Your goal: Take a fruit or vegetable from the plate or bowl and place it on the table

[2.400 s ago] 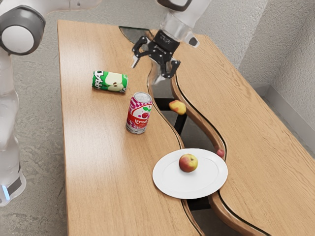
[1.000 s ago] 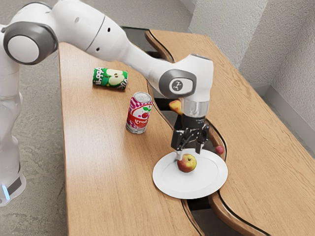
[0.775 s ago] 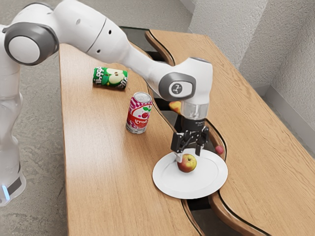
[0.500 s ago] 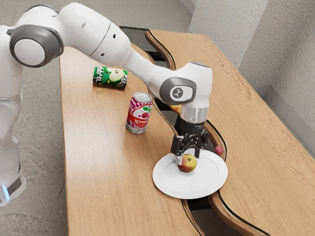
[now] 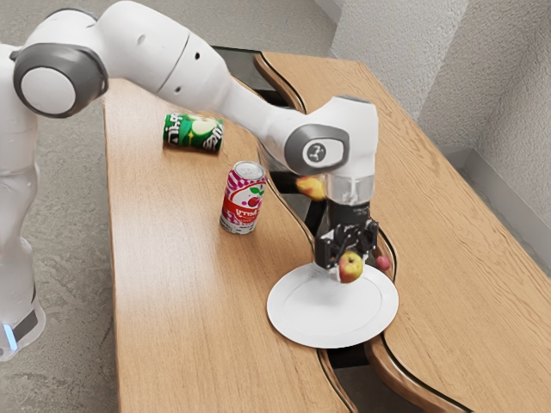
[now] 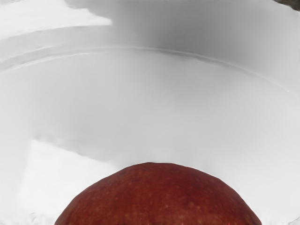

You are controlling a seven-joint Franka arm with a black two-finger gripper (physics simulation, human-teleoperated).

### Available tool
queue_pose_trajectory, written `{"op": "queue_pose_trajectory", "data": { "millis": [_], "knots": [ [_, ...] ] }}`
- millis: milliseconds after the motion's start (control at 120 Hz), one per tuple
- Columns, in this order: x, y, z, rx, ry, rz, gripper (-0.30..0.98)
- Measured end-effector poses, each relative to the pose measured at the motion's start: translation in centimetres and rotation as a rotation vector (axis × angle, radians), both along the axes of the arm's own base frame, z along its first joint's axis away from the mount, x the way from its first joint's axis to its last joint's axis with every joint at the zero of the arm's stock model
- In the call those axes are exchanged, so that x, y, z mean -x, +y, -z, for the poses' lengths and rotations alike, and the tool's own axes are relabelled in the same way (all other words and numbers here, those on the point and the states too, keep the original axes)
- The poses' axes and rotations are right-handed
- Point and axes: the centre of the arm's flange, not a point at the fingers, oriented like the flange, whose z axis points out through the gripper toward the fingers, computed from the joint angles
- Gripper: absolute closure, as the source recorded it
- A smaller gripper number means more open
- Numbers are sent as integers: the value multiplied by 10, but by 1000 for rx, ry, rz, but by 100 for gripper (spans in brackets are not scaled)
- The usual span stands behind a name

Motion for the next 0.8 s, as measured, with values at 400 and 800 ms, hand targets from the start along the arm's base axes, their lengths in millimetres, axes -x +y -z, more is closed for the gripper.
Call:
{"op": "queue_pose_trajectory", "data": {
  "millis": [400, 800],
  "knots": [
    [-77, -175, -49, 103, -244, 168, 18],
    [87, 88, -216, -131, -122, -196, 1]
  ]
}}
